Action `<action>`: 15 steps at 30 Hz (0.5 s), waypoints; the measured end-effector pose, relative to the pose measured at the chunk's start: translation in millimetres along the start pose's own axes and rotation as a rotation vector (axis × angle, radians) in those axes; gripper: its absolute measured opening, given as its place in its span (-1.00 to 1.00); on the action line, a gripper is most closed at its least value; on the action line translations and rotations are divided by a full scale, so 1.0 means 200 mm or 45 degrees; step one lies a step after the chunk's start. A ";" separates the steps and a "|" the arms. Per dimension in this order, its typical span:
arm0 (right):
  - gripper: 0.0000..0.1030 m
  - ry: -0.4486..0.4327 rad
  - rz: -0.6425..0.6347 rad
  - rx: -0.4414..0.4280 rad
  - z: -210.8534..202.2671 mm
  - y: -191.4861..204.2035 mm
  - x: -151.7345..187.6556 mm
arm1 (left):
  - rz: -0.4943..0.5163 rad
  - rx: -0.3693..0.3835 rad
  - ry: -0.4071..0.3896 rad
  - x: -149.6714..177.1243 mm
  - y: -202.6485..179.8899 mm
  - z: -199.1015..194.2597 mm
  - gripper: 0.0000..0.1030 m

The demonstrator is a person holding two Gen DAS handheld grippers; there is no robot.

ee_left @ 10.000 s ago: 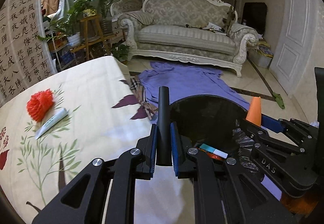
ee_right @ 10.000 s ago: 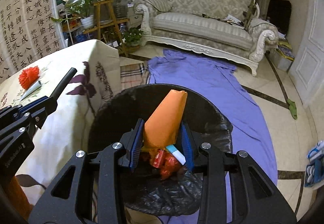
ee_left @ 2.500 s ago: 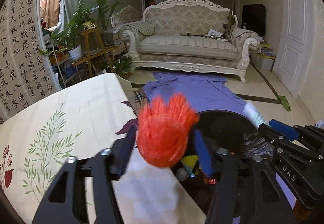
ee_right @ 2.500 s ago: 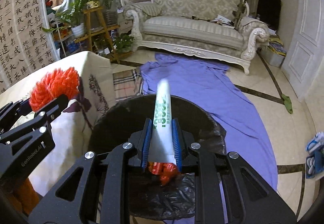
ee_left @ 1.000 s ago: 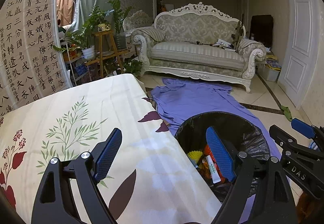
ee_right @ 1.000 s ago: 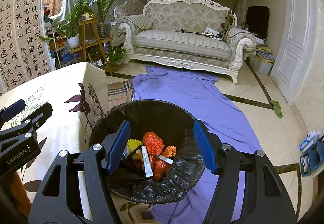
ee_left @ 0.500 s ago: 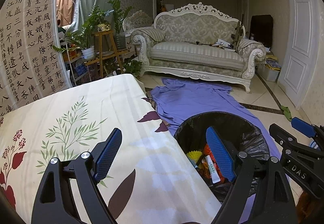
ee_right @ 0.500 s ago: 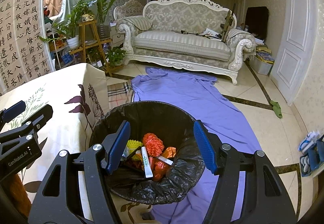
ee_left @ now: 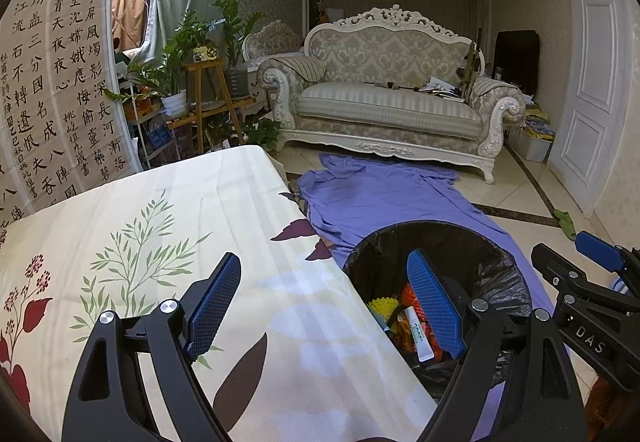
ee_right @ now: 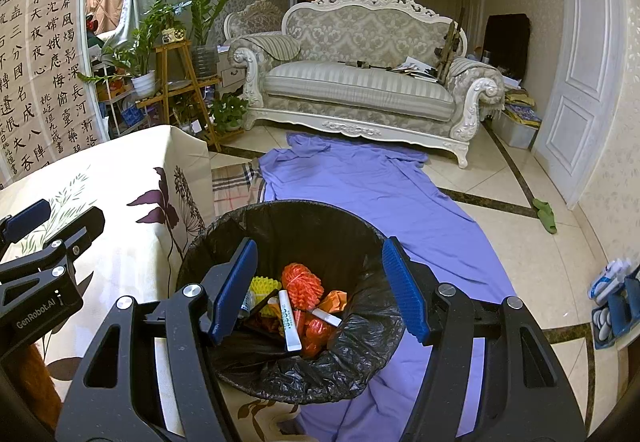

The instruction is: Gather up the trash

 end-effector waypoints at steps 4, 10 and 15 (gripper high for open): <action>0.23 0.000 -0.001 0.000 0.00 0.00 0.00 | 0.000 0.001 0.001 0.00 0.00 0.00 0.60; 0.23 0.000 0.000 0.000 0.00 0.00 0.00 | 0.012 -0.009 -0.014 -0.01 -0.02 -0.01 0.60; 0.23 0.000 -0.001 0.000 0.00 0.00 0.00 | 0.032 -0.020 -0.030 -0.03 -0.05 -0.01 0.60</action>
Point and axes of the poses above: each gripper's, at about its wrist camera, not at the fingertips, and z roughly the way its jaws point, y to its left, x to its underside, the point moved 6 cm from there along z, roughly the way its jaws point, and after that the axes turned 2 degrees about y, right-handed, at the moved point
